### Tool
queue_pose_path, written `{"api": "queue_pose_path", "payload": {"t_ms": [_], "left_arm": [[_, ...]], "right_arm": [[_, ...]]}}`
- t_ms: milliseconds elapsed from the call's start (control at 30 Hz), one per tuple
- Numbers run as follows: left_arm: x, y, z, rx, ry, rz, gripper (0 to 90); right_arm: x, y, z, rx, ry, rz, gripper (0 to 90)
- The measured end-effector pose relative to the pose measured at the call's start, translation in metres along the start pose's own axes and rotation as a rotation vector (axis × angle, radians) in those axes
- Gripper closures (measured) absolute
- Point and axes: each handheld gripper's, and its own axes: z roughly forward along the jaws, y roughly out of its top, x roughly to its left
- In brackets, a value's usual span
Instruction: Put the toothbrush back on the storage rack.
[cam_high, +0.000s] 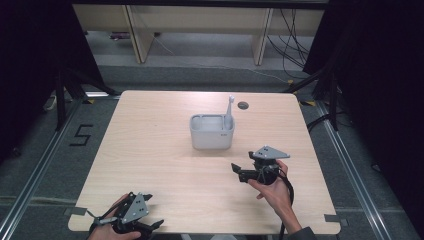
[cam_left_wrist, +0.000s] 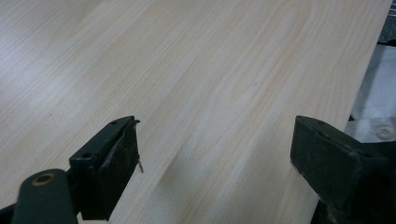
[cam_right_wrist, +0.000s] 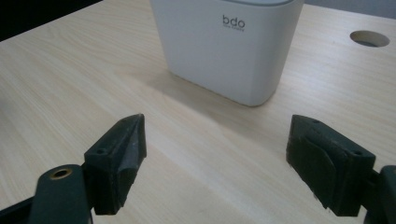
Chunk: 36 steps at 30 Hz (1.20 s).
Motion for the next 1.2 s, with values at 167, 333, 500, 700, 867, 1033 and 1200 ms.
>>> {"api": "queue_pose_path", "payload": {"t_ms": [167, 333, 500, 700, 867, 1033, 1200], "left_arm": [[0.000, 0.000, 0.000, 0.000, 0.002, 0.001, 14.8], [-0.002, 0.000, 0.001, -0.029, -0.015, -0.031, 14.8], [-0.002, 0.000, 0.001, -0.017, -0.017, -0.029, 14.8], [-0.001, 0.000, 0.000, -0.007, -0.004, -0.008, 14.8], [0.000, 0.000, 0.000, 0.000, 0.004, 0.001, 14.8], [-0.003, 0.000, 0.001, -0.028, -0.012, -0.031, 14.8], [-0.003, 0.000, 0.001, -0.022, -0.011, -0.030, 14.8]], "right_arm": [[0.003, -0.006, -0.002, 0.021, 0.000, -0.015, 20.9], [0.006, -0.009, -0.005, 0.032, 0.003, -0.018, 20.0], [0.009, -0.014, -0.008, 0.052, 0.016, -0.003, 18.7], [0.012, -0.020, -0.010, 0.081, 0.018, 0.001, 18.1], [0.014, -0.024, -0.013, 0.105, 0.028, 0.013, 17.4], [0.015, -0.029, -0.016, 0.118, 0.022, 0.000, 16.8], [0.014, -0.034, -0.021, 0.134, 0.029, -0.014, 16.6]]}}
